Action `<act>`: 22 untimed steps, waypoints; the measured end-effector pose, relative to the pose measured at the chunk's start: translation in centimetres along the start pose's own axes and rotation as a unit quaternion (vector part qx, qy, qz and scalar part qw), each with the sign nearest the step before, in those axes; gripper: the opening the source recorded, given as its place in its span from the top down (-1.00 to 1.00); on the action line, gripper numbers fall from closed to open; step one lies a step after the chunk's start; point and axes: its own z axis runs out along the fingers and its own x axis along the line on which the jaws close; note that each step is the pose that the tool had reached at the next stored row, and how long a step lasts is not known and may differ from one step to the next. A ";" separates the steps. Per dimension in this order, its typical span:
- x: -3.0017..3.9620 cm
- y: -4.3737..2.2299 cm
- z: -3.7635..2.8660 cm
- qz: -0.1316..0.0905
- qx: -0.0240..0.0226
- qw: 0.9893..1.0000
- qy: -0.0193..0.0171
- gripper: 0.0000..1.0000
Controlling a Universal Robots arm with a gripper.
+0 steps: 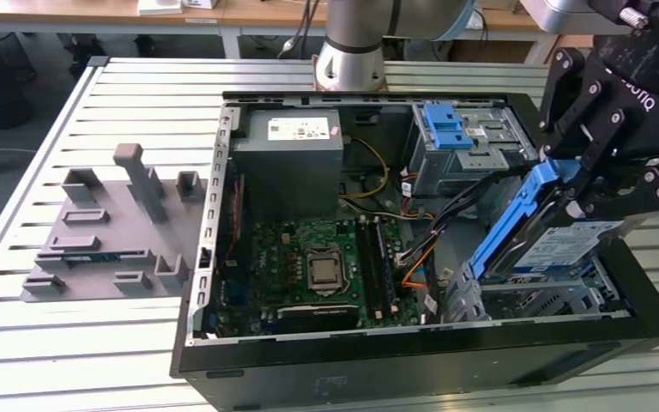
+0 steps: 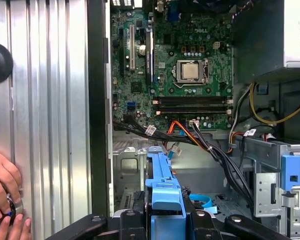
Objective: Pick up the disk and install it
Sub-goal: 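Insert the disk into the insertion slot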
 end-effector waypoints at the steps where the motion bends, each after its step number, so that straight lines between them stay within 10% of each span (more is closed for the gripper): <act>1: 0.00 0.00 0.04 0.000 0.000 1.000 0.000 0.27; 22: 0.04 -0.01 1.18 0.000 0.000 1.000 0.000 0.27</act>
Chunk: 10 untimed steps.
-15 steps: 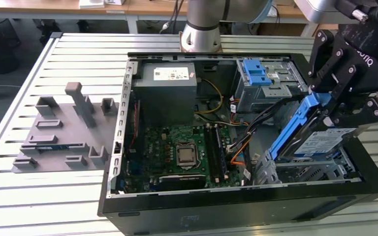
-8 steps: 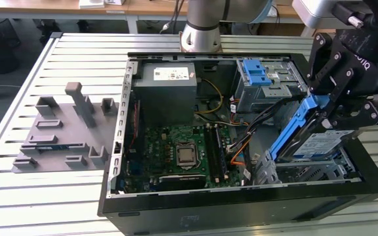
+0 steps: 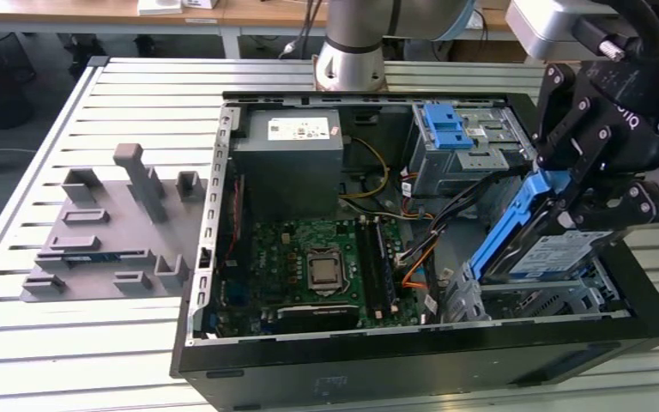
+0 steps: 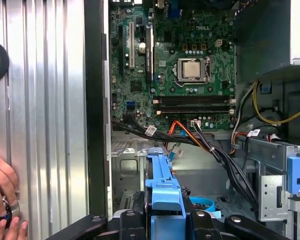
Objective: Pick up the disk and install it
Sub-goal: 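Insert the disk into the insertion slot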
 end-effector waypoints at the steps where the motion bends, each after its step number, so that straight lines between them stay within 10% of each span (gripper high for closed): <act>1: 0.00 0.00 0.06 0.000 0.000 1.000 0.000 0.27; 10: 0.02 0.00 0.61 0.000 0.000 1.000 0.000 0.27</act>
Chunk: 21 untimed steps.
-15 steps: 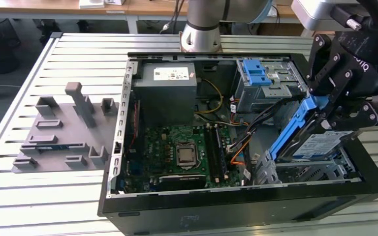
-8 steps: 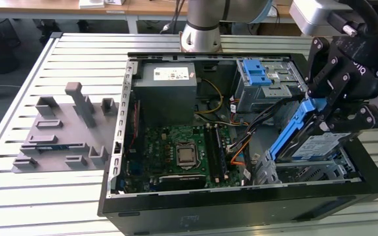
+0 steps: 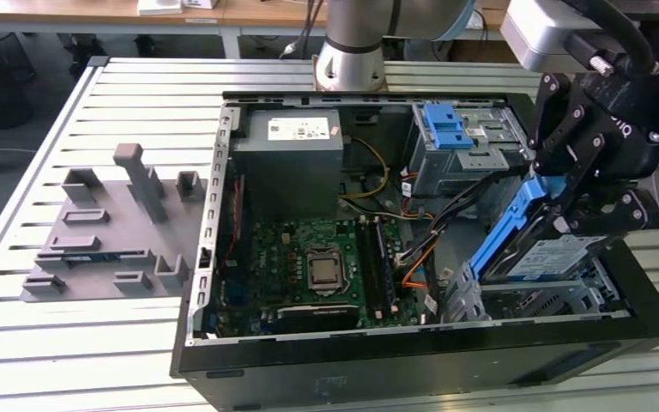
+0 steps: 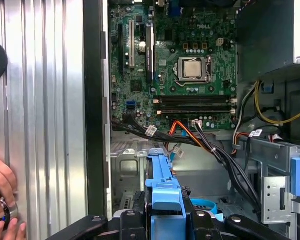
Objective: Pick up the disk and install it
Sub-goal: 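Insert the disk into the insertion slot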
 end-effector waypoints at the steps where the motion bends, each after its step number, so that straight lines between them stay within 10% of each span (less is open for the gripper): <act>1: 0.00 0.00 0.06 0.000 0.000 1.000 0.000 0.27; 21: 0.04 -0.05 1.38 0.000 0.000 1.000 0.000 0.27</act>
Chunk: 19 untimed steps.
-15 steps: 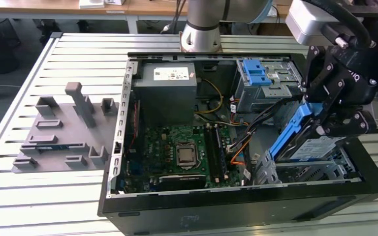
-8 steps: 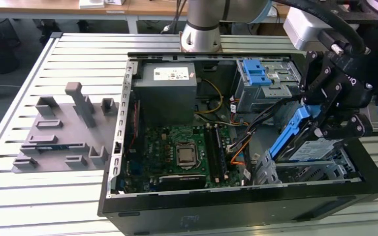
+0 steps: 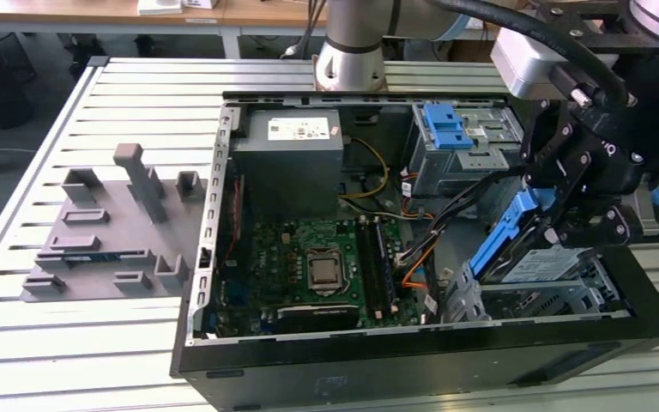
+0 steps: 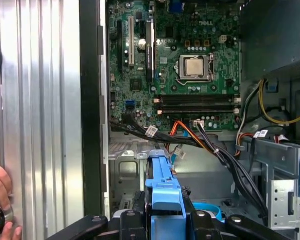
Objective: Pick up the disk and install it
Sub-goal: 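Insert the disk into the insertion slot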
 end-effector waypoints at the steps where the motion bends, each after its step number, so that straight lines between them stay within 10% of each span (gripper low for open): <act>1: 0.00 -0.01 0.07 0.000 0.000 1.000 0.000 0.27; 19: 0.04 -0.08 1.26 0.000 0.000 1.000 0.000 0.27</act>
